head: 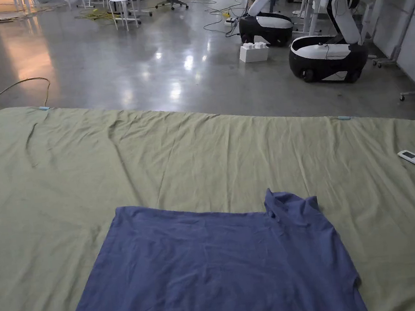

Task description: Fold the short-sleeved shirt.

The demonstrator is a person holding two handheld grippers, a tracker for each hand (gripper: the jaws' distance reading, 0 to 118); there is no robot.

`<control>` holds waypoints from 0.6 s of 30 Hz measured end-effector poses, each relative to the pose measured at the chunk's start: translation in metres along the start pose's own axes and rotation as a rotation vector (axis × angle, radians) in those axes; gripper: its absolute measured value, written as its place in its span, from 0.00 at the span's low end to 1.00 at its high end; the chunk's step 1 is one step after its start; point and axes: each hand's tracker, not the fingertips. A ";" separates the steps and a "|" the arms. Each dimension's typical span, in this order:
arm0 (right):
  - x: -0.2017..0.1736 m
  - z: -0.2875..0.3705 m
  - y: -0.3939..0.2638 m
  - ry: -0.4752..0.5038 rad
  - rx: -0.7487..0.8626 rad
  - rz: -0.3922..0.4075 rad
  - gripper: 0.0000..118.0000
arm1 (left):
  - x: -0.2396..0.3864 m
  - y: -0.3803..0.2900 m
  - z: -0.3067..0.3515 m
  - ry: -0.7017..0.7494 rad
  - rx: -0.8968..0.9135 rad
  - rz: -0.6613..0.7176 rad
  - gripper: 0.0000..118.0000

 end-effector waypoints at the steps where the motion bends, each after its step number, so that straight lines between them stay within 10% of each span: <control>1: 0.002 0.007 0.005 0.001 0.038 -0.016 0.62 | 0.001 0.003 0.003 0.019 0.049 0.011 0.49; 11: -0.019 0.049 0.086 0.014 0.573 -0.145 0.74 | 0.069 0.074 0.047 -0.013 0.496 0.006 0.49; 15: -0.037 0.059 0.111 0.018 0.723 -0.207 0.41 | 0.102 0.100 0.075 -0.024 0.696 0.025 0.44; 18: -0.044 0.066 0.122 -0.002 0.813 -0.233 0.20 | 0.116 0.111 0.090 -0.022 0.781 0.021 0.17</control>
